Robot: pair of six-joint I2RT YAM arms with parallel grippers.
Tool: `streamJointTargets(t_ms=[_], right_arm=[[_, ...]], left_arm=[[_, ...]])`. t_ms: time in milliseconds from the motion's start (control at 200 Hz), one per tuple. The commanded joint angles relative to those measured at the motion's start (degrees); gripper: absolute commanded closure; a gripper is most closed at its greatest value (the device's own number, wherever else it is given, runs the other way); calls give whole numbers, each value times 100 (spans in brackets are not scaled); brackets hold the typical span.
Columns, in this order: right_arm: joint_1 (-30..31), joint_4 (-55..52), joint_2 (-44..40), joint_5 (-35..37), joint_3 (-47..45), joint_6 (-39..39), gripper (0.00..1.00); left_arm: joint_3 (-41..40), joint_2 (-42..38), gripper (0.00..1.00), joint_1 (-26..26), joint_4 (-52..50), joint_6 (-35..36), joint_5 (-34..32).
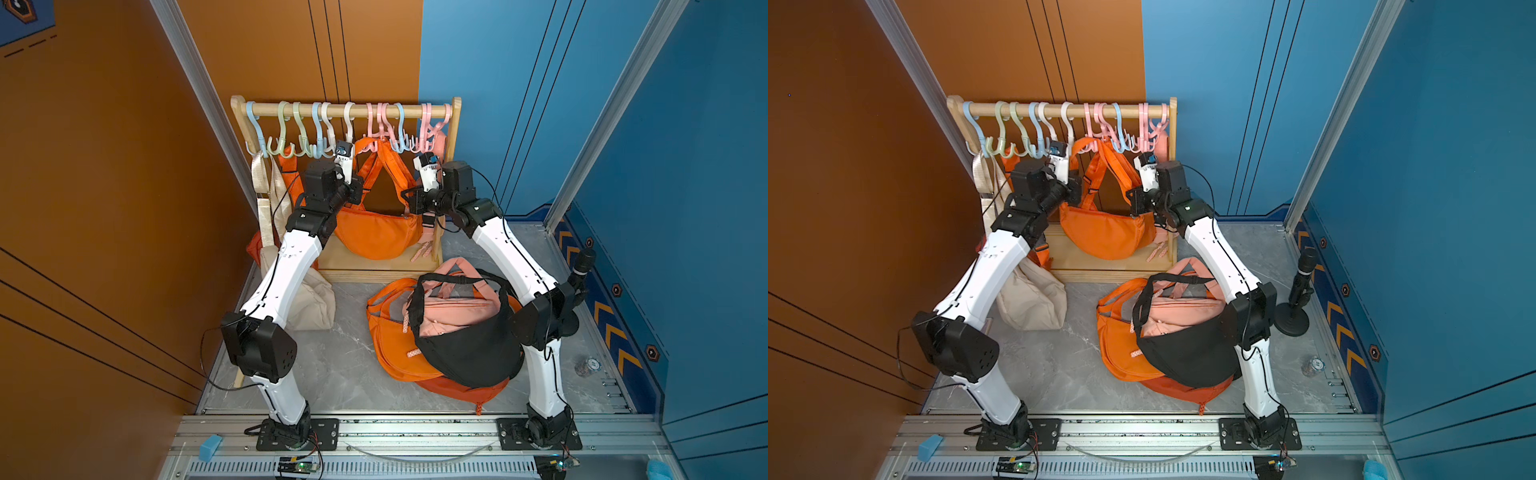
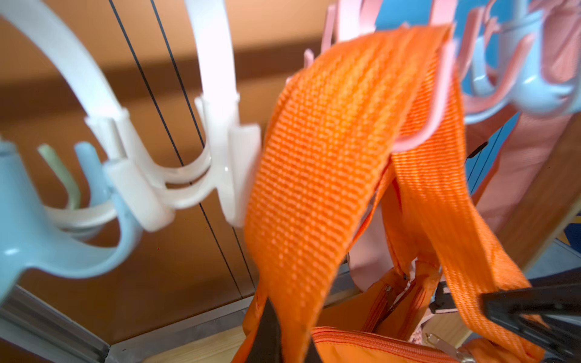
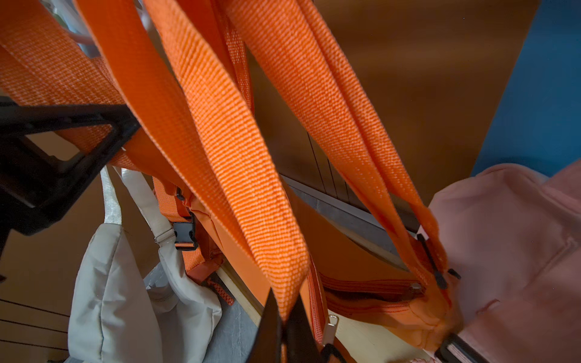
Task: Take the bag off the hook
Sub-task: Pick up the bag from the hook.
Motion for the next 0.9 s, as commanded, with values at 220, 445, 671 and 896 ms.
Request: streamJointTargets(t_ms=[220, 445, 671, 896], right_arm=[[52, -113, -477, -103, 429, 206, 100], [208, -292, -720, 4, 402, 132, 100], [428, -427, -1124, 202, 123, -48, 100], [611, -267, -1844, 453, -708, -201, 100]], left_arm=[[485, -477, 100, -77, -360, -93, 224], [213, -971, 100, -154, -373, -63, 260], [-229, -1618, 100, -284, -369, -36, 285], [-743, -2212, 100, -462, -330, 57, 304]])
